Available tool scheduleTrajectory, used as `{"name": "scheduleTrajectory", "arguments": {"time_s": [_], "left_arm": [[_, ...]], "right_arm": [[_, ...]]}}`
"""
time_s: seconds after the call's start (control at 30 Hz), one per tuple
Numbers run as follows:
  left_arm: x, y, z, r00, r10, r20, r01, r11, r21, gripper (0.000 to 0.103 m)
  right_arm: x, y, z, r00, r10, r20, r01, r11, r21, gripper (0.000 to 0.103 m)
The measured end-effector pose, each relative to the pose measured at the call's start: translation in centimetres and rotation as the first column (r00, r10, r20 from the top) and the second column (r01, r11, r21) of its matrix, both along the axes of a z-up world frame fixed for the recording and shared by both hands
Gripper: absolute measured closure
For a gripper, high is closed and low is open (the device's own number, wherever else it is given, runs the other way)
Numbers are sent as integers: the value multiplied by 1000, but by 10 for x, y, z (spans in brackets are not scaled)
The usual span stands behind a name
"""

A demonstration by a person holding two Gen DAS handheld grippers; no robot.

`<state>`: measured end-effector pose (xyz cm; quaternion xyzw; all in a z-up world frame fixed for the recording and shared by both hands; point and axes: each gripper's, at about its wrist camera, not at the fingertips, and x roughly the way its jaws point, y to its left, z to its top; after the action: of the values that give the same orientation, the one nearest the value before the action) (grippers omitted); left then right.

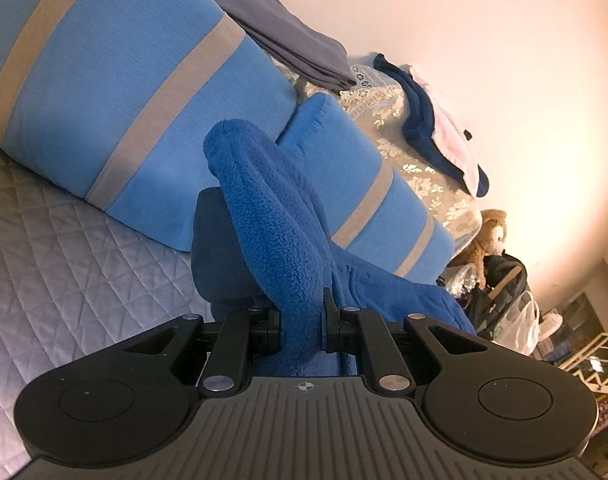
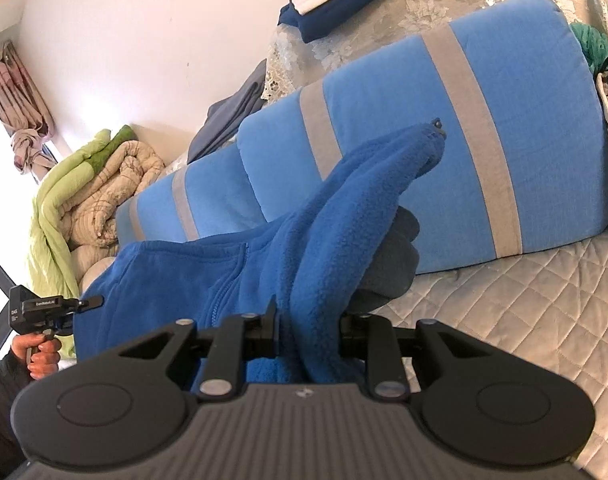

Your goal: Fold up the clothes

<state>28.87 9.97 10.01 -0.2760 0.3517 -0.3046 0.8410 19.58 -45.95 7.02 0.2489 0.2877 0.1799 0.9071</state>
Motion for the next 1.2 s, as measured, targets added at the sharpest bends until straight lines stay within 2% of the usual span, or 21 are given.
{"name": "scheduleTrajectory", "arguments": {"time_s": [0.27,0.6,0.9,1.2], "left_arm": [[-3,30,-3,999,52,2,-52,999,10,89],[-12,96,1,986,165,16,-165,986,20,89],[-18,165,3,956,293,22,-293,956,4,90],[-18,222,17,922,384,47,-385,922,29,90]], "right_arm": [[8,31,-2,999,33,2,-33,999,5,79],[35,96,-11,992,124,11,-125,991,50,79],[64,170,-24,974,226,23,-227,969,101,80],[91,245,-30,954,299,36,-301,944,134,80]]}}
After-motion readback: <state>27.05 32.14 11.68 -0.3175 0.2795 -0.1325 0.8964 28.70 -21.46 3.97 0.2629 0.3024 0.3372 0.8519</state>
